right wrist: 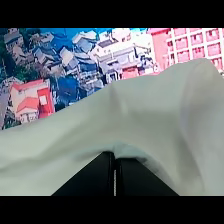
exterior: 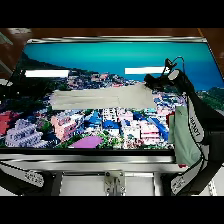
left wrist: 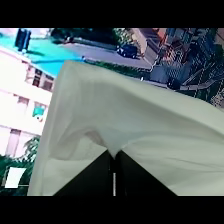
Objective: Fold the shirts.
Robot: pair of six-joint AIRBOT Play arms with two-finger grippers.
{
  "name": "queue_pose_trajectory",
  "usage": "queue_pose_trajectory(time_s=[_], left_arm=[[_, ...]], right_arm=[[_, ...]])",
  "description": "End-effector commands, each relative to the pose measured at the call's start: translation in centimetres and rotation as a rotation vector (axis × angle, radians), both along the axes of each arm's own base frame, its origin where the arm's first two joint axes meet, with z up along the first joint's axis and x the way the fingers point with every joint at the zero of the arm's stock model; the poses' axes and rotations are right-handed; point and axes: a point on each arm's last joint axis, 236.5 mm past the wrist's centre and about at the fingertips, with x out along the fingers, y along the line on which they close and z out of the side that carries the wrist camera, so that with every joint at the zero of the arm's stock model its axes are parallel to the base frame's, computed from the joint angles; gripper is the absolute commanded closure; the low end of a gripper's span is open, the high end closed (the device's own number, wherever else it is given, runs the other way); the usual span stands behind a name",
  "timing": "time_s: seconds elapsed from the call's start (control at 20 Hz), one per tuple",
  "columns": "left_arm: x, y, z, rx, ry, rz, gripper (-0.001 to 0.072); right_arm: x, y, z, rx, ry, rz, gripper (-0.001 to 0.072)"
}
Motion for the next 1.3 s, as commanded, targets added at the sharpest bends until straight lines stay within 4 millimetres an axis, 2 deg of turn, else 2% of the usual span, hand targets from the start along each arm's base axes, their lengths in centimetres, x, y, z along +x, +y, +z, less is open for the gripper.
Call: queue_pose_trajectory(time_s=[0.0,0.05,0.1,0.15,0.2,0.3,0.35,0.4,0.55,0.6,0.65,1.0,1.15,1.25], left_arm=[[0.1,0.0,-0.4,-0.009,0.012,0.011,0.0626],[-0.2,-0.4,-0.4,-0.016,0.022,-0.003,0.0613],[-0.7,-0.9,-0.5,-0.029,0.039,-0.023,0.0515],[-1.4,-1.5,-0.5,-0.047,0.064,-0.051,0.0372],[-2.3,-1.6,-0.6,-0.054,0.090,-0.074,0.0258],[-4.1,-0.7,-0.8,-0.049,0.140,-0.102,0.0207],[-5.0,-0.1,-0.7,-0.049,0.164,-0.112,0.0207],[-5.7,0.5,-0.5,-0.052,0.183,-0.113,0.0207],[-7.5,2.1,0.6,-0.071,0.233,-0.079,0.0227],[-8.1,1.7,1.3,-0.085,0.243,-0.092,0.0294],[-8.5,1.2,2.1,-0.086,0.242,-0.118,0.0307],[-8.5,-3.0,8.1,-0.011,0.103,-0.241,0.0323],[-8.6,-5.6,8.9,-0.002,0.088,-0.301,0.0323],[-8.5,-8.4,9.1,-0.013,0.075,-0.355,0.0326]], right_arm=[[-0.4,-0.1,-1.5,-0.008,0.043,-0.001,0.0652],[-0.6,-0.1,-1.6,-0.012,0.051,0.006,0.0606],[-0.7,-0.1,-1.5,-0.013,0.050,0.008,0.0445],[-0.7,-0.2,-1.2,-0.020,0.042,0.021,0.0265],[-0.8,-0.4,-0.7,-0.031,0.031,0.041,0.0200],[-1.3,-1.8,0.7,-0.076,0.015,0.074,0.0192],[-1.7,-3.4,1.2,-0.116,0.023,0.079,0.0141],[-2.5,-5.0,1.3,-0.150,0.049,0.084,0.0015],[-5.5,-8.1,-0.2,-0.128,0.190,0.078,0.0008],[-6.3,-8.4,-0.9,-0.094,0.232,0.073,0.0008],[-6.6,-8.2,-1.4,-0.047,0.255,0.067,0.0008],[-5.4,-2.3,-4.4,0.269,0.272,0.089,0.0008],[-5.5,-1.3,-5.2,0.339,0.303,0.070,0.0009],[-5.4,-0.7,-5.3,0.374,0.316,0.055,0.0023]])
